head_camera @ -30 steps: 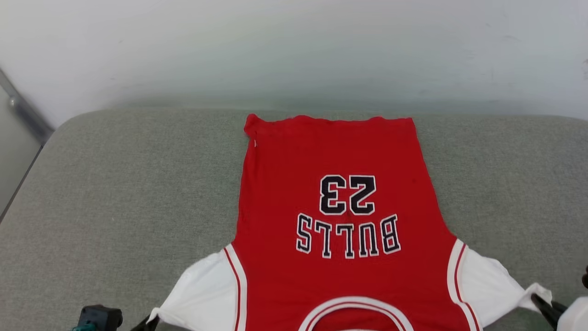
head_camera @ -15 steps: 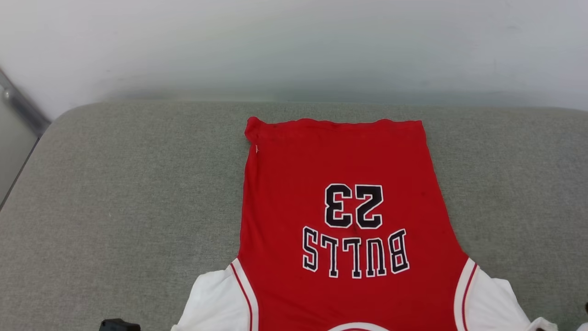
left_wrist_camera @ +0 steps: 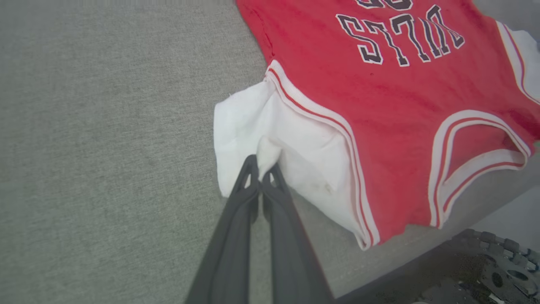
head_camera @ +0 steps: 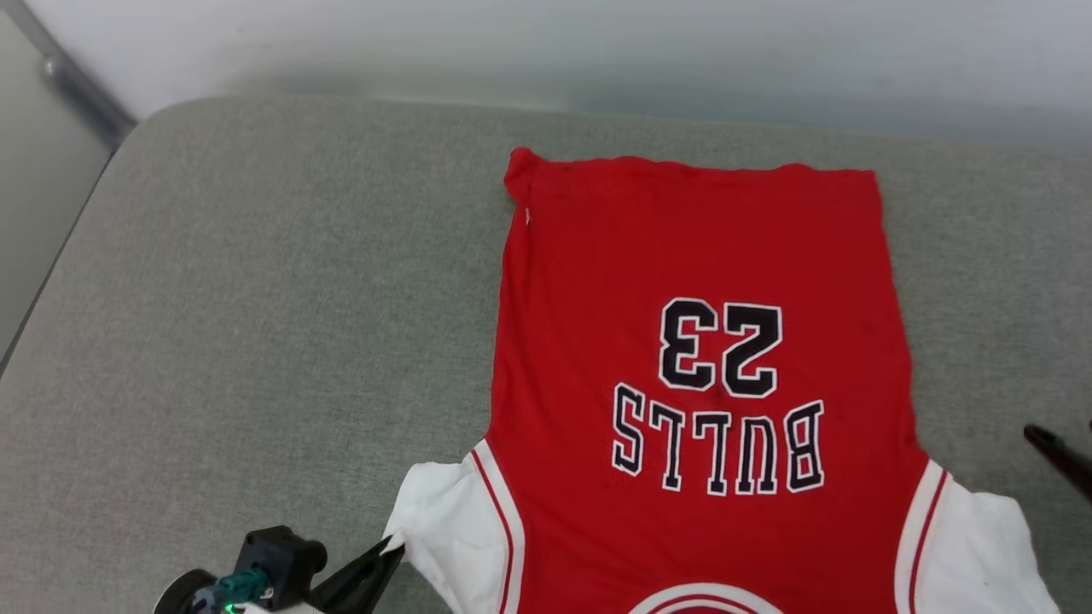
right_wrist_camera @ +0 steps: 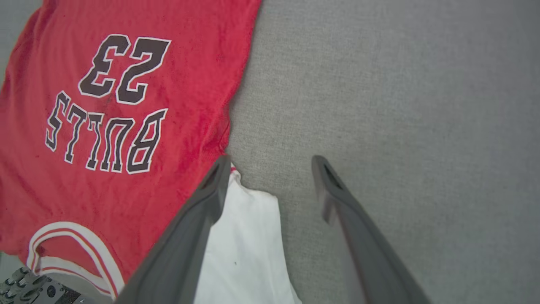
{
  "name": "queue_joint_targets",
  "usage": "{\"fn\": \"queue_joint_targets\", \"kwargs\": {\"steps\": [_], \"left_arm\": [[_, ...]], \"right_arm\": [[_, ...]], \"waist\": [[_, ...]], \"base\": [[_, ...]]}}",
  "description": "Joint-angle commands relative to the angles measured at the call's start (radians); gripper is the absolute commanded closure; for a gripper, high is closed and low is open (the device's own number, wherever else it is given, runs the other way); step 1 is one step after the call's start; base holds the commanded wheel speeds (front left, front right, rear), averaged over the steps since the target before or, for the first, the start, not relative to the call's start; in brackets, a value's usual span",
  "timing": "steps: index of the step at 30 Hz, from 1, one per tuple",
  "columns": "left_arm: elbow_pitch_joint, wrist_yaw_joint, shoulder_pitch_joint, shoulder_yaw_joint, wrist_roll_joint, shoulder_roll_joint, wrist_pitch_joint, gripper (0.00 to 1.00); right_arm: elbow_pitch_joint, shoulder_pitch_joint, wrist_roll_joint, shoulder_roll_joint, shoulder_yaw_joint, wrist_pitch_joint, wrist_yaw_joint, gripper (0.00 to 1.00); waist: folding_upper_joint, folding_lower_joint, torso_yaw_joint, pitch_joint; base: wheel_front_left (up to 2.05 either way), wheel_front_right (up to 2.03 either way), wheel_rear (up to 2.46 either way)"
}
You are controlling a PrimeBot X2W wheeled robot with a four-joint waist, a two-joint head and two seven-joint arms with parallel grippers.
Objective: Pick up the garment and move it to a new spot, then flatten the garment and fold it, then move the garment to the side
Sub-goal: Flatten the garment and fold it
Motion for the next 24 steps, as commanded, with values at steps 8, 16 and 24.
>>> {"fn": "queue_joint_targets", "kwargs": {"steps": [8, 16, 24], "left_arm": [[-0.141, -0.013, -0.091, -0.019, 0.034, -0.014, 0.037, 1.00], [-0.251, -0.023, -0.140, -0.048, 0.068, -0.039, 0.052, 1.00], [-0.264, -0.042, -0.197, -0.065, 0.071, -0.087, 0.038, 1.00]], "right_arm": [[0.012, -0.416, -0.069, 0.015, -0.018, 0.327, 0.000, 0.00], [0.191, -0.799, -0.254, 0.064, -0.031, 0.501, 0.000, 0.00], [0.347, -1.013, -0.471, 0.099, -0.105, 0.540, 0.000, 0.00]], "waist": [[0.0000, -0.0001, 0.153, 0.227], [0.0000, -0.0001, 0.248, 0.364], [0.0000, -0.0001, 0.310, 0.453]], "base": [[0.00, 0.00, 0.00], [0.00, 0.00, 0.00], [0.00, 0.00, 0.00]]}}
